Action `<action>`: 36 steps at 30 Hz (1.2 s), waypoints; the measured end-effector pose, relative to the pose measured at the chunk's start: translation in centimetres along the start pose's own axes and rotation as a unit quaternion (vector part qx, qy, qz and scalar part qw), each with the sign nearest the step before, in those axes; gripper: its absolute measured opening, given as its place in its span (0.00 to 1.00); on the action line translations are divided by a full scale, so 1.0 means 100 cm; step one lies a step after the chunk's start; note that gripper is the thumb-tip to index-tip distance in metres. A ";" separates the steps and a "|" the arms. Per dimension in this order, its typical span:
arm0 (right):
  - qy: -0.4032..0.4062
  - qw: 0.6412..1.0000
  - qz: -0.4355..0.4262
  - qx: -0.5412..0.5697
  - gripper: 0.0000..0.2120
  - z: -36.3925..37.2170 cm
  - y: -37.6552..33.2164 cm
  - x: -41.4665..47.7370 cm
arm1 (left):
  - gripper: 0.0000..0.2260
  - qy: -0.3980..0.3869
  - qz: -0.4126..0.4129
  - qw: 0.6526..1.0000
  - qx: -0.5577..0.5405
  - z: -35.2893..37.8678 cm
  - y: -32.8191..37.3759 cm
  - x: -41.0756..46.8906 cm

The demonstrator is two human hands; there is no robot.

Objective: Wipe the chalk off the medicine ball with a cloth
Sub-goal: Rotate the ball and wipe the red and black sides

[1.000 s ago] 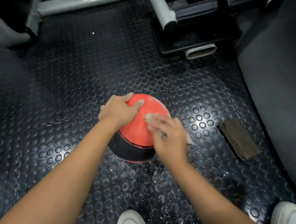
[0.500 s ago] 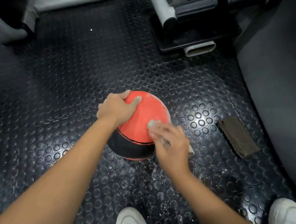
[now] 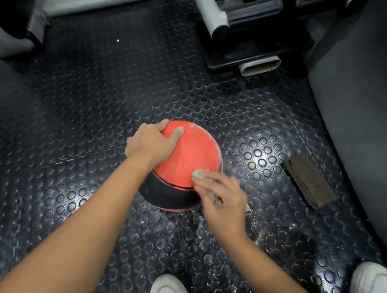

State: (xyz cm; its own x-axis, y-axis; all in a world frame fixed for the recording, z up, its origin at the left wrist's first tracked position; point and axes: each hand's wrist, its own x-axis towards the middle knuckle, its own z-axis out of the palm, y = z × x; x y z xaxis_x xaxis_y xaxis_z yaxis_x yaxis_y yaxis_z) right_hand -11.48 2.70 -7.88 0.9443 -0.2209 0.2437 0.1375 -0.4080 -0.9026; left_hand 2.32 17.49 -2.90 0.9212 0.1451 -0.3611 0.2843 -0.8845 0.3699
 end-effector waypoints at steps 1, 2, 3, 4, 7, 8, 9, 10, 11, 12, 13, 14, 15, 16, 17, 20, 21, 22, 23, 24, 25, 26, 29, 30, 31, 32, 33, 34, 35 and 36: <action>0.006 1.000 -0.005 0.003 0.08 0.000 0.001 -0.003 | 0.29 0.001 0.003 1.000 0.006 0.001 0.002 -0.002; 0.020 1.000 -0.002 0.002 0.08 0.000 0.007 0.004 | 0.29 0.003 0.006 1.000 0.012 0.002 0.004 -0.004; 0.035 0.999 0.005 -0.007 0.08 0.001 0.014 0.017 | 0.29 0.007 0.009 1.000 0.018 0.002 0.005 -0.006; 0.044 0.999 0.022 -0.010 0.07 0.003 0.020 0.032 | 0.29 0.010 0.009 1.000 0.020 0.002 0.005 -0.007; 0.039 0.992 0.119 0.015 0.07 0.006 0.032 0.078 | 0.30 0.008 0.004 1.000 -0.001 0.000 -0.002 -0.006; 0.038 0.989 0.144 0.016 0.07 0.006 0.033 0.087 | 0.31 0.006 0.005 1.000 -0.006 0.000 -0.005 -0.006; 0.035 0.987 0.158 0.013 0.07 0.005 0.031 0.089 | 0.31 0.006 0.005 1.000 -0.008 0.001 -0.007 -0.005; 0.029 0.986 0.164 0.012 0.07 0.003 0.026 0.084 | 0.31 0.007 0.004 1.000 -0.010 0.002 -0.008 -0.004; 0.024 0.986 0.161 0.016 0.07 0.001 0.021 0.074 | 0.31 0.008 0.000 1.000 -0.012 0.002 -0.009 -0.004; 0.021 0.987 0.161 0.022 0.08 -0.001 0.015 0.058 | 0.31 0.009 -0.005 1.000 -0.015 0.002 -0.009 -0.003; 0.017 0.986 0.165 0.027 0.08 -0.003 0.011 0.040 | 0.32 0.009 -0.007 1.000 -0.017 0.002 -0.008 -0.002; 0.014 0.985 0.170 0.035 0.09 -0.004 0.009 0.021 | 0.32 0.009 -0.008 1.000 -0.016 0.002 -0.007 -0.002; 0.012 0.983 0.176 0.043 0.10 -0.005 0.007 0.006 | 0.32 0.009 -0.005 1.000 -0.011 0.002 -0.006 -0.002; 0.015 0.982 0.181 0.049 0.10 -0.005 0.007 0.000 | 0.31 0.008 -0.002 1.000 -0.007 0.001 -0.004 -0.003; 0.024 0.981 0.186 0.052 0.10 -0.004 0.008 0.004 | 0.30 0.008 0.000 1.000 -0.005 0.001 -0.002 -0.004; 0.057 0.978 0.194 0.056 0.10 -0.002 0.019 0.043 | 0.30 0.008 0.001 1.000 -0.004 -0.001 -0.003 -0.005; 0.060 0.973 0.212 0.062 0.09 -0.002 0.022 0.060 | 0.30 0.008 -0.003 1.000 -0.009 -0.002 -0.005 -0.005; 0.056 0.969 0.234 0.061 0.07 -0.001 0.025 0.075 | 0.30 0.009 -0.007 1.000 -0.014 -0.003 -0.008 -0.004; 0.050 0.965 0.251 0.054 0.06 0.000 0.026 0.085 | 0.30 0.009 -0.010 1.000 -0.019 -0.003 -0.010 -0.004; 0.044 0.963 0.261 0.048 0.06 0.000 0.026 0.088 | 0.30 0.009 -0.011 1.000 -0.023 -0.003 -0.012 -0.003; 0.041 0.962 0.266 0.048 0.06 0.000 0.025 0.086 | 0.30 0.009 -0.011 1.000 -0.025 -0.002 -0.012 -0.002; 0.044 0.962 0.263 0.054 0.06 -0.001 0.022 0.078 | 0.30 0.009 -0.012 1.000 -0.025 -0.002 -0.013 -0.002; 0.052 0.966 0.243 0.070 0.07 -0.007 0.009 0.029 | 0.31 0.005 -0.006 1.000 -0.019 0.000 -0.009 -0.001; 0.051 0.968 0.237 0.069 0.08 -0.008 0.006 0.016 | 0.31 0.002 -0.002 1.000 -0.013 0.000 -0.006 -0.001; 0.053 0.968 0.236 0.069 0.08 -0.008 0.005 0.011 | 0.31 -0.002 0.005 1.000 -0.004 0.001 -0.004 -0.002; 0.059 0.967 0.240 0.068 0.09 -0.008 0.007 0.013 | 0.30 -0.006 0.011 1.000 0.006 0.002 -0.002 -0.003; 0.063 0.965 0.246 0.067 0.09 -0.007 0.011 0.022 | 0.30 -0.007 0.017 1.000 0.015 0.003 -0.001 -0.004; 0.065 0.963 0.251 0.069 0.10 -0.007 0.016 0.034 | 0.30 -0.008 0.021 1.000 0.019 0.002 0.000 -0.006; 0.066 0.963 0.251 0.072 0.09 -0.006 0.022 0.050 | 0.30 -0.008 0.022 1.000 0.018 0.001 -0.001 -0.007; 0.062 0.964 0.251 0.070 0.08 -0.004 0.026 0.066 | 0.30 -0.009 0.021 1.000 0.013 0.000 -0.002 -0.007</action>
State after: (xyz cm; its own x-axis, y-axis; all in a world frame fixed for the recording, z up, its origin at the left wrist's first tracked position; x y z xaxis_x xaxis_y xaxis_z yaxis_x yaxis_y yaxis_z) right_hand -4.99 -0.21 -8.45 0.8612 -0.4660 -0.2030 -0.2797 -0.1009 -0.9548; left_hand 1.58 17.55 -2.71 0.9276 0.0994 -0.3600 0.2374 -0.9011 0.3628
